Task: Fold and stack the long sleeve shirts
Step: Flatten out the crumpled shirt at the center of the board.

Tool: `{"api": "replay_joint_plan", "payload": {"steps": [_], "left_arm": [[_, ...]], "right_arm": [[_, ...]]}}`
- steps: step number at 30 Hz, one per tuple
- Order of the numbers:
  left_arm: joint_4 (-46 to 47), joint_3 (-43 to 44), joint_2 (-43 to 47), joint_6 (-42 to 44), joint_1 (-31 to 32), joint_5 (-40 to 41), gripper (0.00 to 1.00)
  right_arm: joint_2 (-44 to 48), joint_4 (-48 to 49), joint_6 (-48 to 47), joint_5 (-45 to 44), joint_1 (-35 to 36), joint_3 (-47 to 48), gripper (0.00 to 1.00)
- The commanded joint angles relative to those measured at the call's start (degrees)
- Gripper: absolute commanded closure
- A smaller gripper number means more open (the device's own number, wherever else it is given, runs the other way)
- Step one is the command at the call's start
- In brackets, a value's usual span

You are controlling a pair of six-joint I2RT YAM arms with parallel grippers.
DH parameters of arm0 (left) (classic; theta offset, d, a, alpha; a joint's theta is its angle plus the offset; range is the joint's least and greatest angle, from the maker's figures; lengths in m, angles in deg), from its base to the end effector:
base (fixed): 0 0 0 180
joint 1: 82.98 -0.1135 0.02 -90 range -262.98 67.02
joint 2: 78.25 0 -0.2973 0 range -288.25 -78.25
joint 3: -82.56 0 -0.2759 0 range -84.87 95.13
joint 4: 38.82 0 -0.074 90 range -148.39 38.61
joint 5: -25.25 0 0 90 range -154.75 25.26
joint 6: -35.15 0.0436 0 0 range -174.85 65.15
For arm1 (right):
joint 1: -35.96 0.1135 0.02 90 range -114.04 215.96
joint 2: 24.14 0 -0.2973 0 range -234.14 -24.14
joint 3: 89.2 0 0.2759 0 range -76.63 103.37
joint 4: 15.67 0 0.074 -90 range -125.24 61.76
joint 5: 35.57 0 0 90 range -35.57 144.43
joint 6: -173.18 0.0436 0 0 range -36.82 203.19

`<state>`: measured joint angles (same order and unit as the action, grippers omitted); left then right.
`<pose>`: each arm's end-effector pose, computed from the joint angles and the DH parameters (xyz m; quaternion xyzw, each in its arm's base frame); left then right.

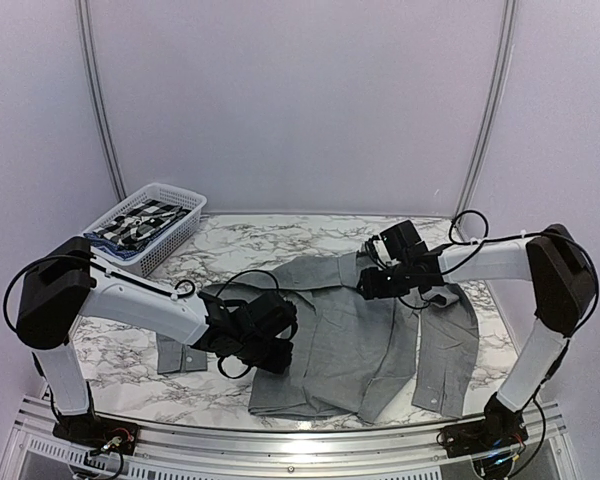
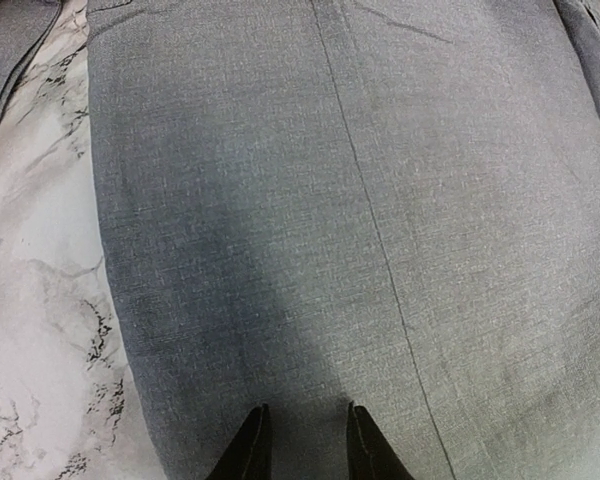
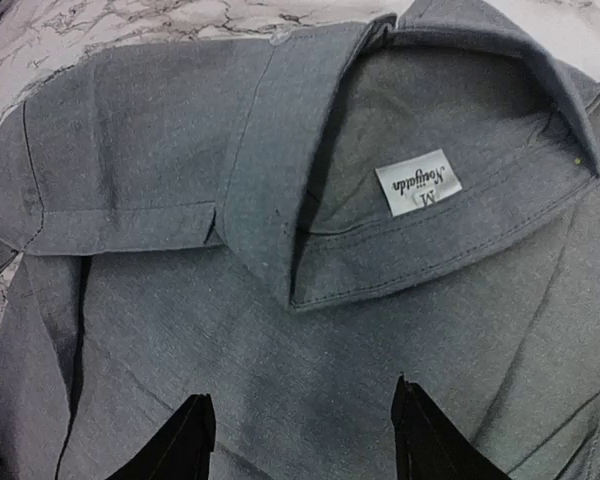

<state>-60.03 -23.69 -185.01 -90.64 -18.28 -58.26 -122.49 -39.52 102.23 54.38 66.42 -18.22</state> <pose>0.1778 -0.3647 0.1527 0.2203 0.9244 -0.2013 0.2375 0.3292 0.1935 0.1891 -0.0936 0.9386 0.1386 0.3017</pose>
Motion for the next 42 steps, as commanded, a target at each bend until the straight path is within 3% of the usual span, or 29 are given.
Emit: {"api": "replay_joint_plan", "payload": {"steps": [1, 10, 19, 31, 37, 42], "left_arm": [[-3.2, -1.7, -0.6, -0.7, 0.5, -1.8, 0.74], [-3.2, -2.2, -0.5, -0.8, 0.5, -1.6, 0.74], [-3.2, -1.9, -1.0, -0.8, 0.5, -1.8, 0.74], [-3.3, -2.6, -0.5, -0.8, 0.5, -2.2, 0.74], [-3.4, -2.6, -0.1, -1.0, 0.5, -2.4, 0.74], [-3.5, -2.2, 0.4, -1.2, 0.5, -1.8, 0.74]], "right_arm": [[-1.7, 5.9, 2.3, 3.2, 0.0, -0.5, 0.44], [-8.0, 5.1, 3.5, 0.7, 0.0, 1.8, 0.55], [-11.6, 7.1, 3.5, -6.4, 0.1, 6.0, 0.56], [-23.1, 7.0, -0.3, -11.5, -0.5, 25.0, 0.53], [-32.5, 5.8, -1.4, -7.5, -3.4, 40.6, 0.51], [-38.0, 1.6, -3.1, -2.7, -5.2, 52.2, 0.43]]}}
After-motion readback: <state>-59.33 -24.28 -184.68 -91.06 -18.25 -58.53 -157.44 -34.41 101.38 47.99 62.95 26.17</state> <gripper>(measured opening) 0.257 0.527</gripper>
